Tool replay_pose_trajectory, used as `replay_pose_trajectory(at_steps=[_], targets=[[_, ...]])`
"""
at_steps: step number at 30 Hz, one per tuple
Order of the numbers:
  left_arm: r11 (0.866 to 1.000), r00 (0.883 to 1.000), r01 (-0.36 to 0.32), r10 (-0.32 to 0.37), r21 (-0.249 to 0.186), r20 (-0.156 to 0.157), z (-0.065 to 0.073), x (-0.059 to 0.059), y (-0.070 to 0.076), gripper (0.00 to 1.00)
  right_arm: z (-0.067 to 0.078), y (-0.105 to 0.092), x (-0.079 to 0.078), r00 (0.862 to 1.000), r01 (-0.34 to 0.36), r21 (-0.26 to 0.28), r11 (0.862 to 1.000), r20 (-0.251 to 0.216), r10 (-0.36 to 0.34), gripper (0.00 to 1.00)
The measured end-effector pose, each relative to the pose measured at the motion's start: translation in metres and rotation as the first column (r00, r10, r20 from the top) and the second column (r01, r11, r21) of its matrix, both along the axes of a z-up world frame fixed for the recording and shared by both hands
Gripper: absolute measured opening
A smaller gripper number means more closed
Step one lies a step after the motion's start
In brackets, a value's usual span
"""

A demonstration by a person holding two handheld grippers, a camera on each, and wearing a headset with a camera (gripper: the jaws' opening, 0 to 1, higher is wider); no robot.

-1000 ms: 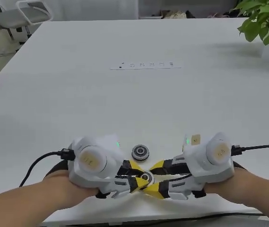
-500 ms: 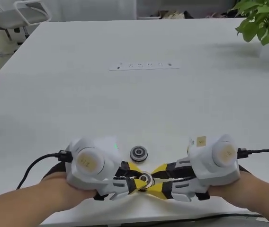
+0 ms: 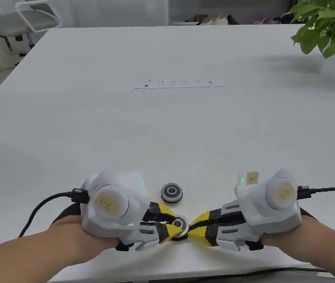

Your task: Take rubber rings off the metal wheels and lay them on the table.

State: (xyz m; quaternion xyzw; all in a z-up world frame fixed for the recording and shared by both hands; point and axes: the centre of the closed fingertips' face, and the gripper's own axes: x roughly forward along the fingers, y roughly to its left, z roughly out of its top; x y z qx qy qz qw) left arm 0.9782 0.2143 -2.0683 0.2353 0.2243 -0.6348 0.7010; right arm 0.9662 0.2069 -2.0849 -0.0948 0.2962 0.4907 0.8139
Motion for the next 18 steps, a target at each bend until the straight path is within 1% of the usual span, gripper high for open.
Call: replay_pose_trajectory(at_steps=[2, 4, 6, 8, 10, 11, 12, 13, 14, 16, 18], targets=[[1.000, 1.000, -0.001, 0.001, 0.000, 0.000, 0.000, 0.000, 0.000, 0.08, 0.000, -0.002, 0.001, 1.000, 0.012, -0.001, 1.000, 0.001, -0.012, 0.00], [1.000, 1.000, -0.002, 0.002, 0.000, 0.001, 0.000, 0.000, 0.000, 0.08, 0.001, -0.001, 0.001, 1.000, 0.020, 0.005, 1.000, -0.011, -0.020, 0.00], [1.000, 1.000, -0.003, 0.003, 0.001, 0.002, 0.000, 0.000, 0.000, 0.08, 0.002, -0.002, 0.001, 0.998, 0.050, 0.028, 0.998, -0.042, -0.049, 0.00], [1.000, 1.000, -0.005, 0.005, 0.001, 0.003, 0.000, 0.000, 0.000, 0.08, 0.003, -0.004, 0.002, 0.992, 0.096, 0.063, 0.993, -0.087, -0.090, 0.00], [1.000, 1.000, -0.006, 0.006, 0.002, 0.002, 0.000, 0.000, 0.000, 0.08, 0.004, -0.007, 0.005, 0.990, 0.113, 0.077, 0.991, -0.092, -0.105, 0.00], [1.000, 1.000, -0.006, 0.006, 0.002, 0.002, 0.000, 0.000, 0.000, 0.08, 0.010, -0.006, 0.010, 0.986, 0.147, 0.116, 0.982, -0.096, -0.136, 0.00], [1.000, 1.000, -0.007, 0.007, 0.002, 0.001, 0.000, 0.000, 0.000, 0.08, 0.014, -0.004, 0.009, 0.982, 0.161, 0.150, 0.975, -0.125, -0.143, 0.00], [1.000, 1.000, -0.009, 0.009, 0.002, 0.001, 0.000, 0.000, 0.000, 0.08, 0.010, -0.007, 0.009, 0.983, 0.155, 0.116, 0.981, -0.121, -0.141, 0.00], [1.000, 1.000, -0.010, 0.010, 0.002, 0.001, 0.000, 0.000, -0.001, 0.08, 0.010, -0.006, 0.008, 0.986, 0.143, 0.110, 0.984, -0.106, -0.131, 0.00], [1.000, 1.000, -0.011, 0.011, 0.003, 0.001, 0.000, 0.000, -0.001, 0.08, 0.011, -0.005, 0.008, 0.982, 0.157, 0.123, 0.980, -0.127, -0.141, 0.00], [1.000, 1.000, -0.015, 0.015, 0.004, -0.001, 0.000, 0.000, -0.001, 0.08, 0.011, -0.004, 0.008, 0.983, 0.151, 0.120, 0.981, -0.120, -0.137, 0.00]])
